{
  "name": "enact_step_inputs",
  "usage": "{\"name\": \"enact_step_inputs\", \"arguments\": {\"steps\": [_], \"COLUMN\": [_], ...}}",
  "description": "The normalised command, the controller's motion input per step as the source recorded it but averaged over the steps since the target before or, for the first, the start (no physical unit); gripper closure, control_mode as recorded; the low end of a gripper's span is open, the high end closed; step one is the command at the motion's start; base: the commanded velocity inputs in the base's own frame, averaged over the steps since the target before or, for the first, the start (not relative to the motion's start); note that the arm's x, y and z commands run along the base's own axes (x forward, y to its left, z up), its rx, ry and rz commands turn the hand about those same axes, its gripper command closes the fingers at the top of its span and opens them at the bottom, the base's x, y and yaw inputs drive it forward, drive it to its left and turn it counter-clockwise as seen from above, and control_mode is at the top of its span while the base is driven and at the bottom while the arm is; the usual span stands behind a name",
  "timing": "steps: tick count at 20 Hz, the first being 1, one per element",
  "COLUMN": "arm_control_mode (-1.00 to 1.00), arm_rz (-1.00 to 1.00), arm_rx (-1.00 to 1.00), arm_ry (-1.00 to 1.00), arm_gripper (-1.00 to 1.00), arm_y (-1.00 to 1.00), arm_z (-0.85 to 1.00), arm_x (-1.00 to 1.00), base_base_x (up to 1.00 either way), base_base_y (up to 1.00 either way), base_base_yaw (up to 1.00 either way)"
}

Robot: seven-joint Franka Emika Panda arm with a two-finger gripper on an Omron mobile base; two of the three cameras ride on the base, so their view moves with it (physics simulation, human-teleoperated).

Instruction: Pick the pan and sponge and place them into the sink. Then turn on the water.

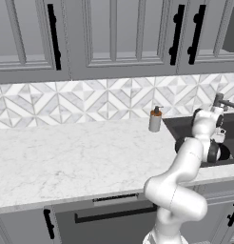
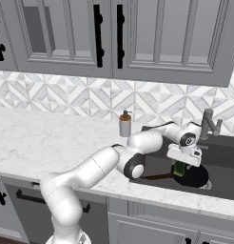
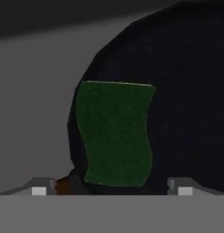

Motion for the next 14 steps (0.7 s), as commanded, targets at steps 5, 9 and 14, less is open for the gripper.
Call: {"name": "enact_step_inputs", "arguments": {"steps": [5, 9, 14], "arm_control_mode": [-1.0, -1.0, -1.0], "arm_rz": [0.0, 0.0, 0.0], "arm_rx": [0.0, 0.0, 0.0], "arm_ry": [0.0, 0.0, 0.0], "arm_gripper": [-1.0, -1.0, -1.0], "arm_y": [0.04, 0.52, 0.58], "arm_z": [0.72, 0.64, 0.52], "arm_x": [-0.11, -0.21, -0.41], "base_base_x": [0.0, 0.0, 0.0], "base_base_y": [0.0, 0.0, 0.0], "base_base_yaw": [0.0, 0.0, 0.0]}}
